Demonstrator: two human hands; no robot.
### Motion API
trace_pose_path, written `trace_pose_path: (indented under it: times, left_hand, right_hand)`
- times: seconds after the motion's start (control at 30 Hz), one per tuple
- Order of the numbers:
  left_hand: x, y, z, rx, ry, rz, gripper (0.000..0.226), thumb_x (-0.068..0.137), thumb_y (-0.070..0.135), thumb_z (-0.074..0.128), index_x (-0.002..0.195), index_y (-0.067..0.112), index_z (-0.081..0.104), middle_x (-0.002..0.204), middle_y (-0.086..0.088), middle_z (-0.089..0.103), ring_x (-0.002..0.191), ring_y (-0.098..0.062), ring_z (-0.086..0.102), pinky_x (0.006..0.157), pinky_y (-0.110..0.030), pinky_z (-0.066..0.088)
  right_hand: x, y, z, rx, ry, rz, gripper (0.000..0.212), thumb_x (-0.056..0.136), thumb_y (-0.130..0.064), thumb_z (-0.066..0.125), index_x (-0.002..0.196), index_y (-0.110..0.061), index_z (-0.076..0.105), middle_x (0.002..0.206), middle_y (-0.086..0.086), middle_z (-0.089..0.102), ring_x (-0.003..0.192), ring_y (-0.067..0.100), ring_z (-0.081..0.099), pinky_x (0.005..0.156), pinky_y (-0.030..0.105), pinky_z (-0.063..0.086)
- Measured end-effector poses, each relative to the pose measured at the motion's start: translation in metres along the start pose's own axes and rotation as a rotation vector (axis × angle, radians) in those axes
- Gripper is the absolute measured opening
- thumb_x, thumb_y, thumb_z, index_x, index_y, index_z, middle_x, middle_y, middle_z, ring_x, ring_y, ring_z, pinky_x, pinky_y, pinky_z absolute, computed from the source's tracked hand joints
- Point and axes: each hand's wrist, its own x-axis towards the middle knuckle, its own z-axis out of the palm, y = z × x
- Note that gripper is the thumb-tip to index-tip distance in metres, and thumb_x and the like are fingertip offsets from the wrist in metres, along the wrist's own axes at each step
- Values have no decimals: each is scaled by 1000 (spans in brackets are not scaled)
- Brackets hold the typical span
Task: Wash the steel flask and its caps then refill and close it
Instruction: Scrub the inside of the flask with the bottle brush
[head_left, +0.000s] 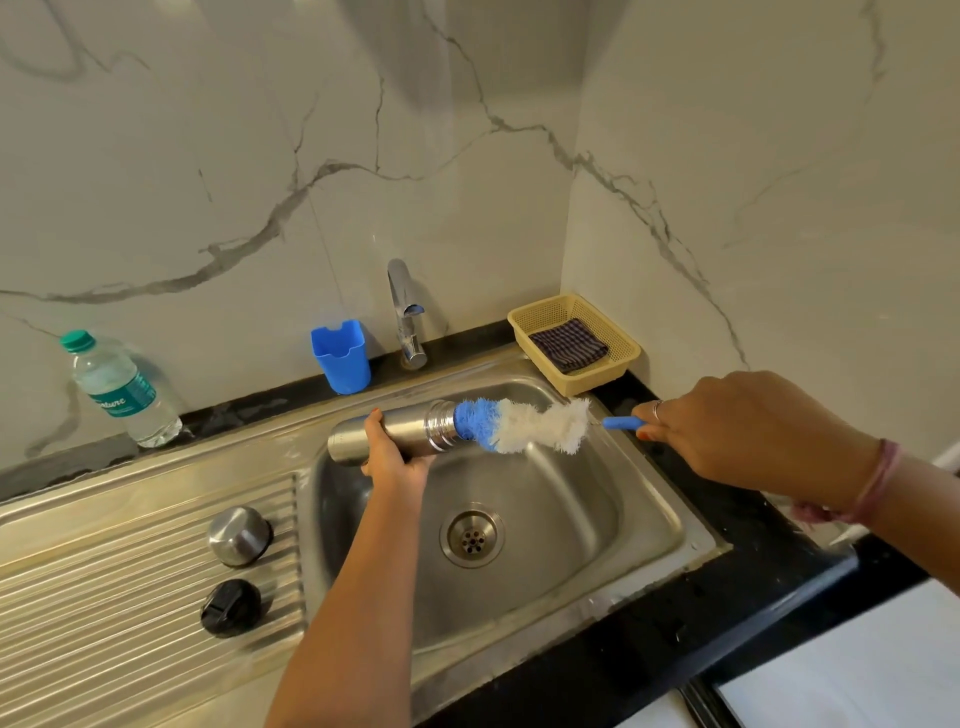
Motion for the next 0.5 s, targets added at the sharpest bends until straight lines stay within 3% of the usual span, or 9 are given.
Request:
trace_pose_path:
  times: [0.1, 0.27, 0.43, 0.5]
  left_hand:
    - [1, 2, 1, 20, 14, -21, 94, 72, 24, 86, 148, 26, 30, 126, -18, 57, 104, -40, 64, 83, -67, 53]
    - [0, 4, 1, 54, 17, -34, 92, 72, 23, 86, 146, 25, 32, 127, -18, 57, 105, -41, 63, 78, -68, 53]
    - [-5, -1, -3, 61, -21, -32, 90, 71, 24, 86, 143, 24, 33, 127, -18, 57, 106, -40, 64, 79, -66, 54]
    - [-6, -2, -4, 64, -33, -28, 88, 72, 24, 85, 143, 24, 32, 126, -17, 58, 107, -39, 64, 81, -65, 54]
  right_hand:
    - [-6, -4, -3, -102, 21, -24, 47, 103, -39, 12, 145, -27, 29, 63, -6, 33, 48, 5, 31, 45, 19, 22]
    - [-9, -6, -1, -103, -19, -14, 48, 102, -41, 12, 143, -26, 33, 62, -6, 34, 47, 6, 32, 45, 17, 23]
    - [-12, 4, -2, 70, -62, 48, 45, 101, -49, 19, 113, -26, 55, 62, -8, 41, 48, 6, 36, 52, 16, 37]
    - [-11, 7, 0, 171, -52, 78, 42, 100, -49, 24, 110, -27, 59, 60, -7, 44, 48, 7, 39, 54, 16, 39]
